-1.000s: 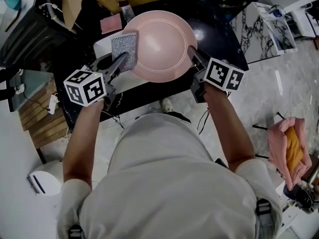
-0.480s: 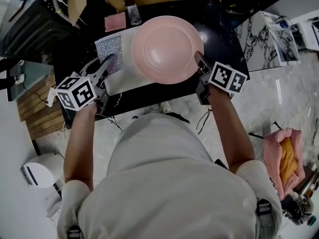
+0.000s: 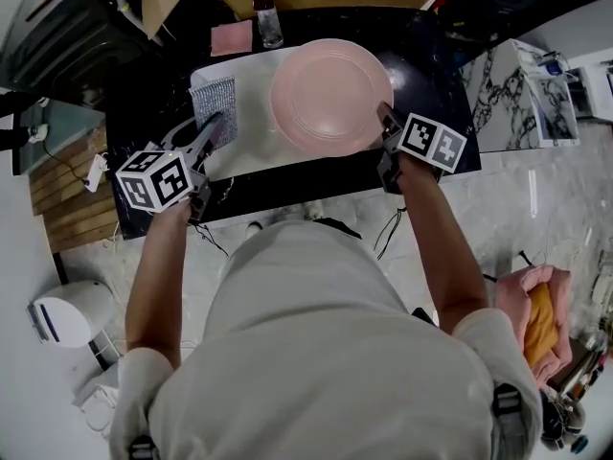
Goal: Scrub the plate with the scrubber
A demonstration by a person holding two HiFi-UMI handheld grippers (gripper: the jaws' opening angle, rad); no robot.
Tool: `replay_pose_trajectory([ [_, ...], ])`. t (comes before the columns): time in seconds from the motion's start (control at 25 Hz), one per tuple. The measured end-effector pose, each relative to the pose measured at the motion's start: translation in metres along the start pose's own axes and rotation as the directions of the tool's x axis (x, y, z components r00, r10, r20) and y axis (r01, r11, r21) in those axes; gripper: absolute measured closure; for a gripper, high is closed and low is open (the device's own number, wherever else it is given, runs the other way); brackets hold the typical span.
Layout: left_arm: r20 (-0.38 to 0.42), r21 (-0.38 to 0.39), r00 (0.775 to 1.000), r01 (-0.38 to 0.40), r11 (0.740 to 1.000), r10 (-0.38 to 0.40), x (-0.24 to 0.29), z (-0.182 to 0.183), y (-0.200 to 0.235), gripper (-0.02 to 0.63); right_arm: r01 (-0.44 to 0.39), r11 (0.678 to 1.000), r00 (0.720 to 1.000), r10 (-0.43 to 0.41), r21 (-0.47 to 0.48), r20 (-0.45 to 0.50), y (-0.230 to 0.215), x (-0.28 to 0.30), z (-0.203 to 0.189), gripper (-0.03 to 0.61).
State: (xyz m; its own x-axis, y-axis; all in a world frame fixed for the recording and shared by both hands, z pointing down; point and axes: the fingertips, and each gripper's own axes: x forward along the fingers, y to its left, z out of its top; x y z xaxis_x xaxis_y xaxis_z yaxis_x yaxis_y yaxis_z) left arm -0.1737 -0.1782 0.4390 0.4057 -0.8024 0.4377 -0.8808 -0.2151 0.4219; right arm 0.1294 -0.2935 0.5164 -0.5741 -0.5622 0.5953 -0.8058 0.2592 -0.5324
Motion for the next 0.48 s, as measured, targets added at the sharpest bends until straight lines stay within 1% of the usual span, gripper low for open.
replay_pose_trajectory([
  [0.48,-0.059,-0.049,0.998,-0.041,0.998,0.038,0.028,-0.034,0.026,0.549,0.046,0.996,0.989,-0.057,-0.079,-0.136,-0.001,0.075,-0.015,0.555],
])
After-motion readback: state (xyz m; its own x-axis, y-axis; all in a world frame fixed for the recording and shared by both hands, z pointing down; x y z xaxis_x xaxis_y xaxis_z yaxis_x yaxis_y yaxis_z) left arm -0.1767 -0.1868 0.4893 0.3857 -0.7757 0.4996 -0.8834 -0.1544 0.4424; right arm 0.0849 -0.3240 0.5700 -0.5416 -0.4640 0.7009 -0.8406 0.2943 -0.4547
